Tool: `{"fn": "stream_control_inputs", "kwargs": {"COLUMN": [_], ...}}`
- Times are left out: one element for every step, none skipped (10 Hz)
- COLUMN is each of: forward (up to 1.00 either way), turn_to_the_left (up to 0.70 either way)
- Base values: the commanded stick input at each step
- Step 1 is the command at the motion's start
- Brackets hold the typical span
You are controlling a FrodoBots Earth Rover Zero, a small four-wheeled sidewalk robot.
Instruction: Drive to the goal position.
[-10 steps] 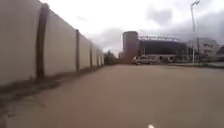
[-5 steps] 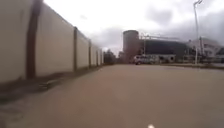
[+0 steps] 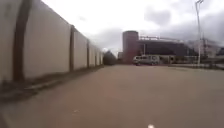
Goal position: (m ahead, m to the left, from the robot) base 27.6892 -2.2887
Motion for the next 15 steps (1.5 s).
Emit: {"fn": "stream_control_inputs", "kwargs": {"forward": [1.00, 1.00, 1.00, 1.00, 1.00, 1.00, 1.00, 1.00, 1.00, 1.00, 1.00, 1.00, 1.00, 1.00, 1.00], "turn_to_the_left": [0.00, 0.00, 0.00, 0.00, 0.00, 0.00, 0.00, 0.00, 0.00, 0.00, 0.00, 0.00, -0.09, -0.26, -0.11]}}
